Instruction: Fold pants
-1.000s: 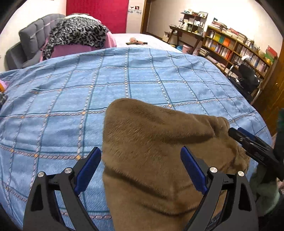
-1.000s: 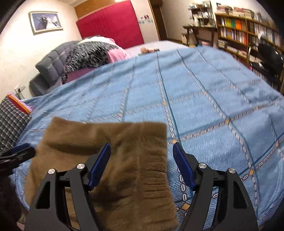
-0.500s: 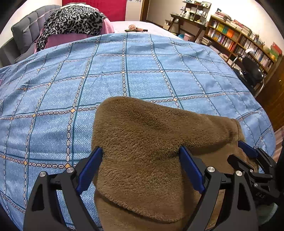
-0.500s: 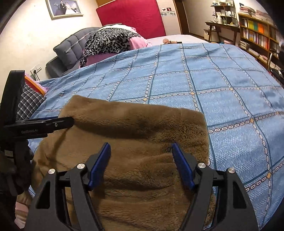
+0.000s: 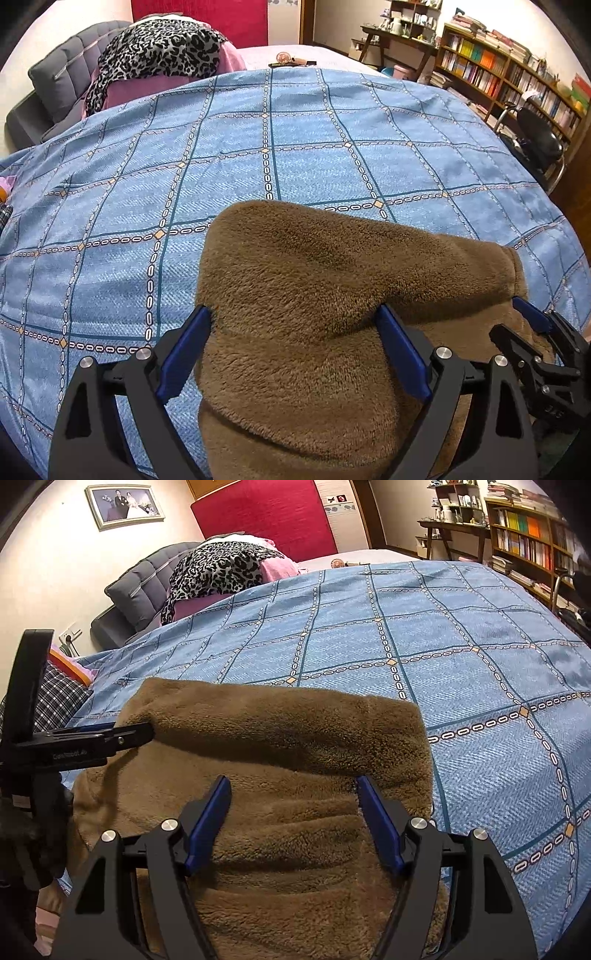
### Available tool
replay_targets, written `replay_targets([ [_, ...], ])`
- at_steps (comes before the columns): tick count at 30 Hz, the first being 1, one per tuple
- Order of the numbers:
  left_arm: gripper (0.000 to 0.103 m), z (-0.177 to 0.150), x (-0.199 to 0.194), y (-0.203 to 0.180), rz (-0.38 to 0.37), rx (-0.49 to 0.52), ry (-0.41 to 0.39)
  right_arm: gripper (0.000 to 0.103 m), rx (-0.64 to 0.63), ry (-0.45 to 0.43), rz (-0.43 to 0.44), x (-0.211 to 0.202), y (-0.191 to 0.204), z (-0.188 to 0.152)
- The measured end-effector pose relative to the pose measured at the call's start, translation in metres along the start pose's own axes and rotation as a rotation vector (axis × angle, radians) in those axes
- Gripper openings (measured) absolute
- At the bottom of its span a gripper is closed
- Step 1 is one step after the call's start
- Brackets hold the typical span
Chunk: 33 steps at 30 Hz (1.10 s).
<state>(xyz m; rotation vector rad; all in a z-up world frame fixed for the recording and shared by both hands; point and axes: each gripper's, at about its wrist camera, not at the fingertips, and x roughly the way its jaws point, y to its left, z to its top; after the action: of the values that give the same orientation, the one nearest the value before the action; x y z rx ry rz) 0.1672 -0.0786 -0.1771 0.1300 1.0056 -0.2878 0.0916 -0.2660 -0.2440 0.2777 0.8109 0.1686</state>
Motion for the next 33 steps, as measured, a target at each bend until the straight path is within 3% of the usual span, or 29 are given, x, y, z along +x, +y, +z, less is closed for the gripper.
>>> replay_targets([
  [10,0.09,-0.015,-0.027,0.005,0.037,-0.012,-0.023,0.071,0.01,0.006,-0.009,-0.001,0.002,0.001],
  [20,0.09,-0.051,-0.054,0.013,0.073,0.0,-0.039,0.069,0.034,0.016,-0.024,-0.004,0.001,0.002],
  [30,0.092,-0.068,-0.045,0.039,-0.059,-0.122,-0.004,0.072,0.079,-0.014,-0.078,-0.028,-0.008,-0.004],
  [32,0.092,-0.068,-0.043,0.041,-0.07,-0.121,-0.004,0.077,0.114,-0.005,-0.086,-0.027,-0.016,-0.004],
  [33,0.093,-0.068,-0.042,0.04,-0.069,-0.113,-0.002,0.086,0.131,0.004,-0.1,-0.026,-0.02,-0.005],
])
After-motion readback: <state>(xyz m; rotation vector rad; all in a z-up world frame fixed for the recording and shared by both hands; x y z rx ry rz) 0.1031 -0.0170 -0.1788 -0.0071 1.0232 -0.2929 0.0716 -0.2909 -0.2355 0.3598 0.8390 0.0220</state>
